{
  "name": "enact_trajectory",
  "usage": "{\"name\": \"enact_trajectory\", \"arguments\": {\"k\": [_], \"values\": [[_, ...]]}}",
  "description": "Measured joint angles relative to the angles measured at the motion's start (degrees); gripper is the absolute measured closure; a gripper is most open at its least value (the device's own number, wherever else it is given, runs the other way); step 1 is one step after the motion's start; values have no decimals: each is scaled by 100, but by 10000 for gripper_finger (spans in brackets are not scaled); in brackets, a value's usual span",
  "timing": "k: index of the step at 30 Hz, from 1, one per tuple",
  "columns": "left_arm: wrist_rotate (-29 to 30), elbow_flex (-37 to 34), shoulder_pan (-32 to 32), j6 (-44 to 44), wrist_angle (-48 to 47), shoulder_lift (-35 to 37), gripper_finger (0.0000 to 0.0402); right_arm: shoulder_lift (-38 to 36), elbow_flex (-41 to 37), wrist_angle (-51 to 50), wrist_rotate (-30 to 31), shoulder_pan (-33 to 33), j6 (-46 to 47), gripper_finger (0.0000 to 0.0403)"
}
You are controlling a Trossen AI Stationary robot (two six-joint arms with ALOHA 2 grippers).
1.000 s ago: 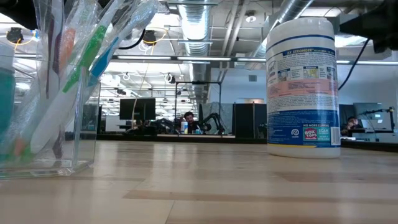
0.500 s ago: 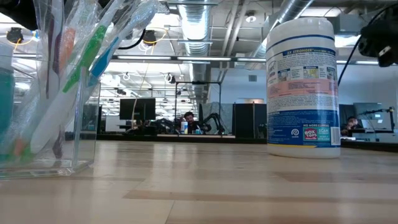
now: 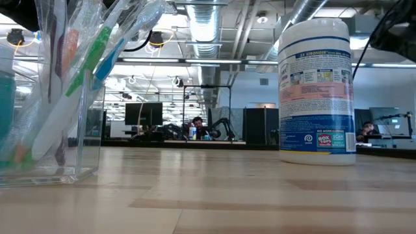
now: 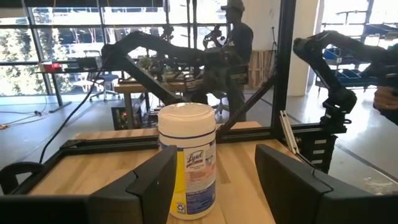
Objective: Pick & Place toothbrushing station
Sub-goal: Return to Home Position
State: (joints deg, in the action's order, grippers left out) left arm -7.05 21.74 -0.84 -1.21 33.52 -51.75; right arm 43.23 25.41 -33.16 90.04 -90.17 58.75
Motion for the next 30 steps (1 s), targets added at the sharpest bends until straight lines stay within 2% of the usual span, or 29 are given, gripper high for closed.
{"name": "enact_trajectory", "arguments": {"k": [2,6,9,11,13,14,15,17,18,19,20,23,30], "values": [[-2,0,0,-1,0,0,188,273,0,550,2,69,-438,403],[-4,0,0,-1,11,0,188,911,0,1047,-8,647,-365,403],[-6,0,0,-3,32,0,188,1353,-2,1496,-342,1150,-344,403],[-7,0,0,-4,42,0,188,1606,-2,2177,-586,1426,-647,403],[-9,0,0,-10,44,0,188,1825,-8,3452,-1109,1727,-1679,403],[-9,0,0,-25,44,0,188,1931,-8,4479,-1557,1918,-2602,403],[-9,0,0,-34,44,0,188,2053,-5,5497,-2174,2132,-3668,403],[-13,0,0,-44,48,0,188,2302,-4,7493,-3790,2567,-5752,403],[-13,0,0,-44,48,0,188,2377,5,8183,-4484,2741,-6534,403],[-15,0,0,-40,48,0,188,2393,18,8508,-4822,2867,-7046,403],[-26,0,0,-26,48,0,188,2370,18,8461,-4842,2975,-7208,403],[-31,0,0,-25,48,0,188,2194,-93,7723,-4873,3306,-6878,403],[-141,0,0,-27,48,0,188,1149,-836,8323,-5911,4218,-7293,403]]}}
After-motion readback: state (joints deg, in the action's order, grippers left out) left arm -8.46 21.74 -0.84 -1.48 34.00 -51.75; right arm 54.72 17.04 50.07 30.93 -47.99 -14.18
